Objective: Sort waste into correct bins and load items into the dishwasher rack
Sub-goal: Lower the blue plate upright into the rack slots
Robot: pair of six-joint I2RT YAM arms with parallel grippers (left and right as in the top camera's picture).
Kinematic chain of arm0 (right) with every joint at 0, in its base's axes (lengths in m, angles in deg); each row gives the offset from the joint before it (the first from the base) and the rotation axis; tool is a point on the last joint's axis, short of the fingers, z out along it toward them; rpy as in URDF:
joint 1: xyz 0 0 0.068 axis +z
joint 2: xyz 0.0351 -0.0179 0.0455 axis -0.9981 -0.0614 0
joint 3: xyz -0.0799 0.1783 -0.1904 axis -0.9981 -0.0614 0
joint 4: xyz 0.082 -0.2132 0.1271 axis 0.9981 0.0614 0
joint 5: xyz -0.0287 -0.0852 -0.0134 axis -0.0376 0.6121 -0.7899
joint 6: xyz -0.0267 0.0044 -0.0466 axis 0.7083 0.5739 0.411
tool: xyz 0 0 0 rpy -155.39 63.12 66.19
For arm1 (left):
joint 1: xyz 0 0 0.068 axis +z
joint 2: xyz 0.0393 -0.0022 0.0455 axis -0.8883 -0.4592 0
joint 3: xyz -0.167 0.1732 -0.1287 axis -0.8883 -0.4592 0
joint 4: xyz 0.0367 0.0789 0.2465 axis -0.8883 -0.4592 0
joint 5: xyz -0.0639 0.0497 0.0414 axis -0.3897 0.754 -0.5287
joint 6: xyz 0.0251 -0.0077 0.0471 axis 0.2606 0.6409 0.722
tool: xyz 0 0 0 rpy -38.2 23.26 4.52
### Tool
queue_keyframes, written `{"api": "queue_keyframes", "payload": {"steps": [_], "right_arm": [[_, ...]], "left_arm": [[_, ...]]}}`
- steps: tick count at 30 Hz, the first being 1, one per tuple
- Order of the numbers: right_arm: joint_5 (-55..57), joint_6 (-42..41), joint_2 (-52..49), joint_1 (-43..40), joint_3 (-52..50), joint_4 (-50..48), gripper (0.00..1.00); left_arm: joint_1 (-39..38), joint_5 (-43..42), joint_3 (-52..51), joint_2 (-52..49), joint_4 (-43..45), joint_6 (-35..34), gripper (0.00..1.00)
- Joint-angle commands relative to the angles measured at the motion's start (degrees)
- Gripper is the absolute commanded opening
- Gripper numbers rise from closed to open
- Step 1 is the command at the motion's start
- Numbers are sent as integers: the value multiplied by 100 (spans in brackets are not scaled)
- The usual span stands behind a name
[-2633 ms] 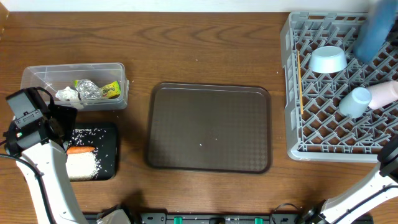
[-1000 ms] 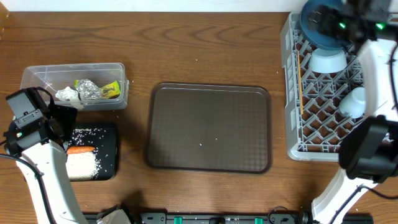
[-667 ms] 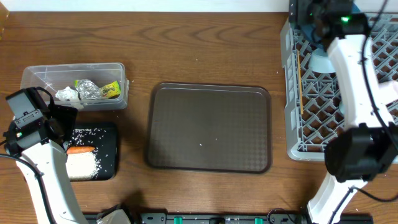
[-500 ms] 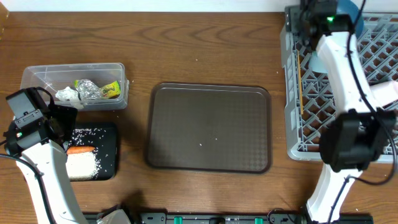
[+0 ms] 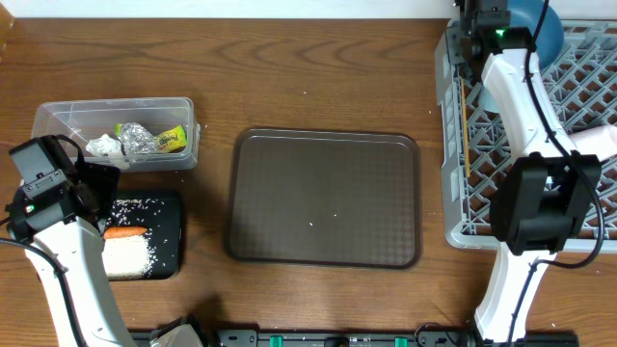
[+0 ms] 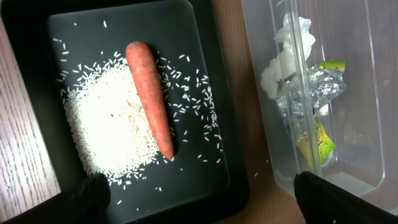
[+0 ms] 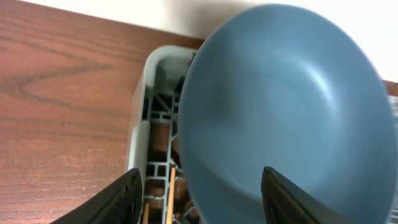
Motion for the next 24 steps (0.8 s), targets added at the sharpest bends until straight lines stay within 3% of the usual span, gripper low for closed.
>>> {"api": "queue_keyframes", "payload": {"steps": [1,6,10,15,20,24], "right_arm": [[173,17,-319,-133,22,35,61],[422,17,-439,-153,22,17,56],[417,-31,-433,-192,22,-15,39],[417,-208,-426,-199,28,-9,25],[332,-573,-400,-210,181,153,1],[-70,-857,-339,-308,433,402,1]], "left_arm": [[35,24,111,-2,-15,35,98],[35,24,111,-2,-15,35,98],[35,24,111,-2,-15,35,98],[35,24,111,-2,-15,35,98],[35,24,111,-2,-15,35,98],[35,24,111,-2,-15,33,98]]}}
